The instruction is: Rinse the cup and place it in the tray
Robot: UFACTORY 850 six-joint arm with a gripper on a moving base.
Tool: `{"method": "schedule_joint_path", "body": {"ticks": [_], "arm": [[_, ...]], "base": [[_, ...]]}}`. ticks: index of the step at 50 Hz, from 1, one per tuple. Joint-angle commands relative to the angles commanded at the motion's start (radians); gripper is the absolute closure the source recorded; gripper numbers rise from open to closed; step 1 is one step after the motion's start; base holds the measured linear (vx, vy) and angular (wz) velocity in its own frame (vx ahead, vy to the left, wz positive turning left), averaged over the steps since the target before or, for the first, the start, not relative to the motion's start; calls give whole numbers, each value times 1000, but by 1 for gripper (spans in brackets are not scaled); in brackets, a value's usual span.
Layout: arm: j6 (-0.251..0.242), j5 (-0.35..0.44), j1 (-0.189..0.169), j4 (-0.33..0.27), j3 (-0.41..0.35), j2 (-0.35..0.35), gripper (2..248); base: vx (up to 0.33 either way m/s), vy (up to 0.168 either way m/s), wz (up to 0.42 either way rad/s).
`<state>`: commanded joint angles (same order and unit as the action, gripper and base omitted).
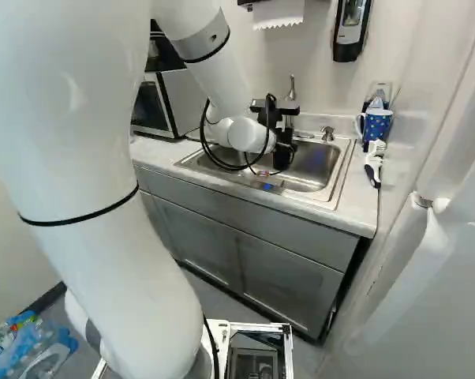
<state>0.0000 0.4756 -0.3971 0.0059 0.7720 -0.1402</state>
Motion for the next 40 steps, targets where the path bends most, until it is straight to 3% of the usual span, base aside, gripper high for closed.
{"method": "schedule_joint_path", "body": {"ticks": [40], "arm": [[0, 0, 0, 0, 0, 0, 124]], "base": [[0, 0, 0]]}}
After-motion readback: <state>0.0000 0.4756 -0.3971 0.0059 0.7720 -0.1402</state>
